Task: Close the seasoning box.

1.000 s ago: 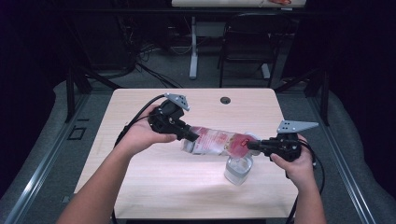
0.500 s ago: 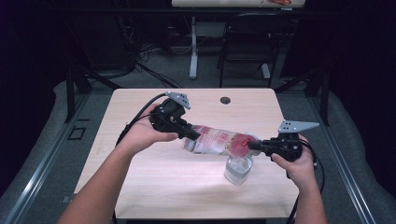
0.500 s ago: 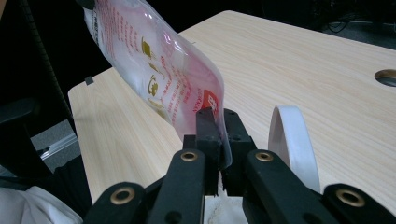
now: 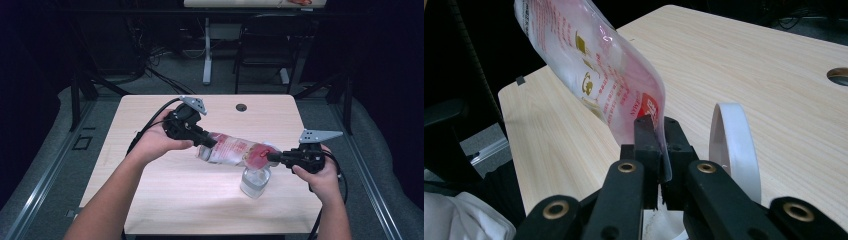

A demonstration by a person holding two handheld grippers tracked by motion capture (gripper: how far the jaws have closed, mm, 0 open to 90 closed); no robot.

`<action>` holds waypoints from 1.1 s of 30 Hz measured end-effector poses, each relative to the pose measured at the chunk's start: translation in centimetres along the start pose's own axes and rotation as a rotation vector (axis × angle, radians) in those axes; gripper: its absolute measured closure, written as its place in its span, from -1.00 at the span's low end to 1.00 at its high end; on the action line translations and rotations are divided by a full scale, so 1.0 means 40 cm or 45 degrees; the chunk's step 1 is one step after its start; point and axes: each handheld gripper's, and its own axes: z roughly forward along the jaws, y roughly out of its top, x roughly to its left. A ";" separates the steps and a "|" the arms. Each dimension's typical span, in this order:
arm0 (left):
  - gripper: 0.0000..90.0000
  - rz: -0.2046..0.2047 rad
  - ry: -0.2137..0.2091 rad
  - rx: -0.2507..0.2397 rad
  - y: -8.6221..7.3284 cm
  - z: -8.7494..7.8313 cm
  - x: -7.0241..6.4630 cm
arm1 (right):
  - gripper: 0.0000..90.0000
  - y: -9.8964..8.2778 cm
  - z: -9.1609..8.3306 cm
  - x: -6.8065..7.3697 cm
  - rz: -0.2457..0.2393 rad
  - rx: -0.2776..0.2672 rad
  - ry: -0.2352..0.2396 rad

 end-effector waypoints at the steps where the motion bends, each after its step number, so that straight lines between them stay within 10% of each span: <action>1: 0.72 -0.001 0.000 0.001 0.000 0.000 0.001 | 0.97 0.000 0.000 0.000 0.000 0.000 0.002; 33: 0.80 0.041 0.022 0.007 0.027 -0.005 -0.020 | 0.97 -0.004 -0.002 -0.002 0.010 0.028 0.019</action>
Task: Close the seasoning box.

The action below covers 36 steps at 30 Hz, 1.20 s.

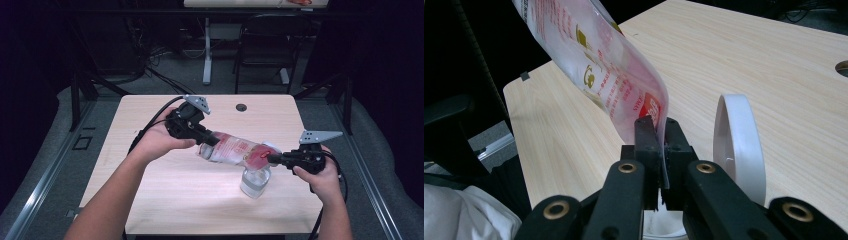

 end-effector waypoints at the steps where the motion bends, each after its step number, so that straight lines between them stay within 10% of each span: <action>1: 0.80 0.006 0.004 0.002 0.003 0.000 -0.002 | 0.97 0.000 0.000 0.000 -0.001 0.005 0.001; 36: 0.79 0.005 -0.014 -0.037 0.034 0.013 0.012 | 0.98 -0.014 -0.003 -0.011 0.005 0.047 -0.007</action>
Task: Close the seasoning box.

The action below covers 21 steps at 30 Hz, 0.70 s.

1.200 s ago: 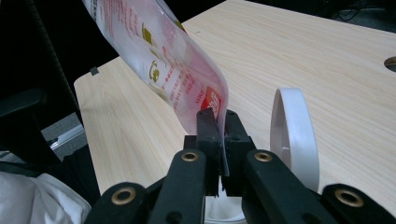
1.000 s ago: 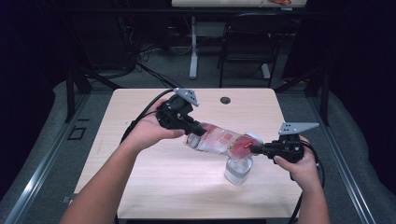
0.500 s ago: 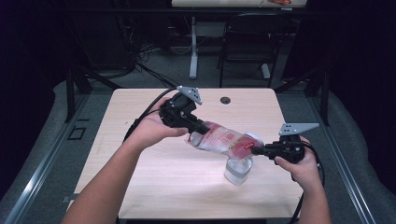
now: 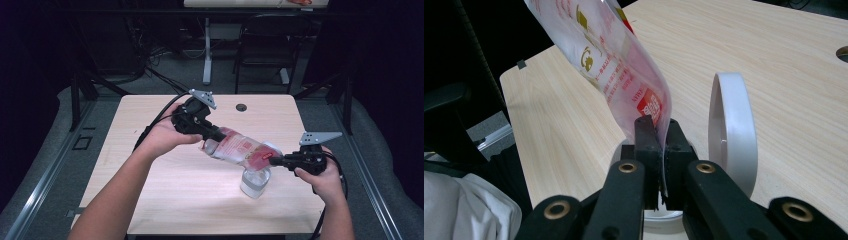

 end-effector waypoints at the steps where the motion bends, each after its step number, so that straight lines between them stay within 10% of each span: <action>1: 0.79 -0.001 -0.001 -0.002 0.000 0.000 0.001 | 0.98 0.000 0.000 0.000 0.000 0.000 0.000; 21: 0.81 -0.004 -0.025 -0.010 0.006 0.003 0.002 | 0.98 0.000 -0.014 0.004 -0.015 0.020 0.041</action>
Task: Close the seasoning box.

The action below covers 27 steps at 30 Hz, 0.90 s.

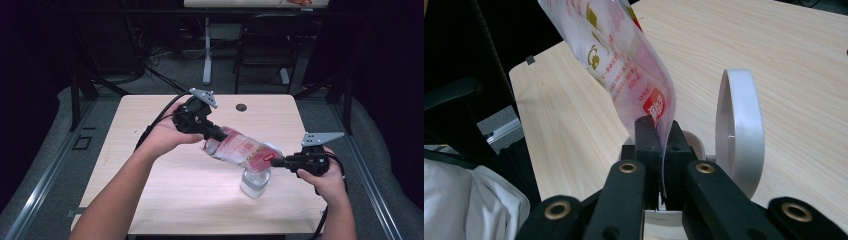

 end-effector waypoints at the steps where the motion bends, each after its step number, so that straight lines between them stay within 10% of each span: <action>1: 0.81 0.001 -0.003 -0.002 0.000 0.001 0.000 | 0.98 -0.001 0.000 0.001 0.002 -0.002 0.000; 27: 0.80 -0.006 -0.004 -0.005 0.001 0.006 -0.001 | 0.98 -0.001 -0.008 0.001 -0.013 0.020 -0.009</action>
